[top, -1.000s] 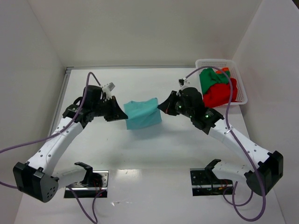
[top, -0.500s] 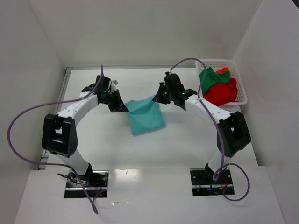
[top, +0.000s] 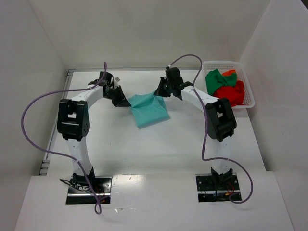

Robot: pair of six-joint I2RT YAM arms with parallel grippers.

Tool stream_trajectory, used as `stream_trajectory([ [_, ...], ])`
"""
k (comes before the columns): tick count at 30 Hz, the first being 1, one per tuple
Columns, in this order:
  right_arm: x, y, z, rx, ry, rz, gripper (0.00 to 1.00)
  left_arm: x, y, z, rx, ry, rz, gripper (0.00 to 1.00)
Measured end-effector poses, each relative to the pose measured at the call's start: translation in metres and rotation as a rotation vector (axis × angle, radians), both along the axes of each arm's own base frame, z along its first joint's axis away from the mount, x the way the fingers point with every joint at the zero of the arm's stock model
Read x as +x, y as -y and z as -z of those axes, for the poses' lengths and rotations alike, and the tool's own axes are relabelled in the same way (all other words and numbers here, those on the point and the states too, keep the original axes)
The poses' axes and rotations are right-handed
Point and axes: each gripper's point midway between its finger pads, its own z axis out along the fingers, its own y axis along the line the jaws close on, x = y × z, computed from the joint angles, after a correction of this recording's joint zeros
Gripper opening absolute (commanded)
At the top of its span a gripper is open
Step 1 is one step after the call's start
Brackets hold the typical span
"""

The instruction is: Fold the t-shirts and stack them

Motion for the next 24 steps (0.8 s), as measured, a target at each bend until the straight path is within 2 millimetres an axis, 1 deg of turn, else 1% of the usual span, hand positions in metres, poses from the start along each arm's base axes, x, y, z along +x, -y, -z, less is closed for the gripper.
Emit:
stream_trajectory([
  [3, 0.007, -0.001, 0.021, -0.004, -0.034, -0.003, 0.03, 0.014, -0.007, 0.012, -0.002, -0.016, -0.017, 0.01],
  [5, 0.017, 0.0, 0.028, -0.004, -0.039, 0.0, 0.03, 0.025, -0.01, 0.017, -0.004, -0.015, -0.026, 0.01],
  [6, 0.024, 0.0, 0.029, 0.0, -0.036, 0.002, 0.03, 0.031, -0.01, 0.017, -0.005, -0.009, -0.028, 0.01],
  [9, 0.044, 0.0, 0.024, 0.01, -0.006, 0.008, 0.03, 0.048, -0.011, 0.014, -0.016, 0.018, -0.031, 0.02],
  [10, 0.05, 0.001, 0.021, 0.013, 0.006, 0.009, 0.01, 0.053, -0.011, 0.011, -0.02, 0.03, -0.03, 0.02],
  [13, 0.061, 0.003, 0.01, 0.022, 0.038, 0.014, 0.01, 0.065, -0.01, 0.002, -0.032, 0.067, -0.024, 0.04],
  [18, 0.066, 0.007, 0.006, 0.018, 0.049, 0.024, 0.01, 0.081, -0.007, -0.014, -0.049, 0.121, -0.007, 0.04],
  [22, 0.068, 0.011, 0.005, 0.008, 0.058, 0.039, 0.01, 0.092, -0.006, -0.017, -0.049, 0.151, 0.012, 0.04],
  [24, 0.065, 0.014, 0.003, 0.002, 0.059, 0.048, 0.01, 0.097, -0.006, -0.019, -0.049, 0.161, 0.019, 0.04],
])
